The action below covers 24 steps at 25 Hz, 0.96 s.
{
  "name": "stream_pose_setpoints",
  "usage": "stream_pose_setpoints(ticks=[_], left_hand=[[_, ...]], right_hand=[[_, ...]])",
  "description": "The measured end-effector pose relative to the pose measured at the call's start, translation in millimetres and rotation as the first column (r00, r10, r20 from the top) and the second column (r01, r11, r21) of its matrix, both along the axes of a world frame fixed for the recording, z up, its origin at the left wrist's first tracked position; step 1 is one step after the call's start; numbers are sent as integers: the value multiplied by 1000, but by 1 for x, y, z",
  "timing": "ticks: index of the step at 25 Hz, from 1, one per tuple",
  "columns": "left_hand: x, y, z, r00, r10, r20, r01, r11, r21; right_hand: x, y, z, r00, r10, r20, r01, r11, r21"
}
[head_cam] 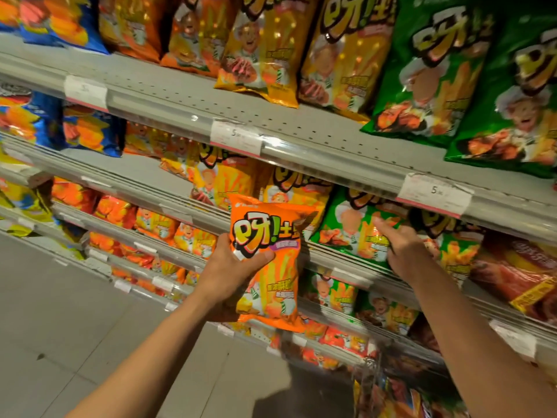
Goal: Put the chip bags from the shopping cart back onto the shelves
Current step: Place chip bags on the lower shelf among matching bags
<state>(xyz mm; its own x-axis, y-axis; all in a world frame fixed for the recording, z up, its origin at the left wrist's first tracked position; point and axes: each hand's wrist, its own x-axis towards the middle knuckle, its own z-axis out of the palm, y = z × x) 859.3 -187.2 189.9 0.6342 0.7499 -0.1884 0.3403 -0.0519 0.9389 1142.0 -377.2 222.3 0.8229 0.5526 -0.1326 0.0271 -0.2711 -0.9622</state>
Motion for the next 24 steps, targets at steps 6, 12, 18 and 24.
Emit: stream_pose_setpoints(ticks=[6,12,18,24], left_hand=[[8,1,0,1000,-27,8,27,1000,10],[6,4,3,999,-42,30,43,999,-13],[7,10,10,995,-60,82,64,997,-53],[-10,36,11,988,-71,137,80,994,-67]], right_hand=[[-9,0,-12,978,-204,-53,207,976,64],[-42,-7,-18,777,-395,490,396,912,106],[-64,18,-13,805,-61,590,128,989,-71],[-86,35,-10,685,-116,719,244,967,-77]])
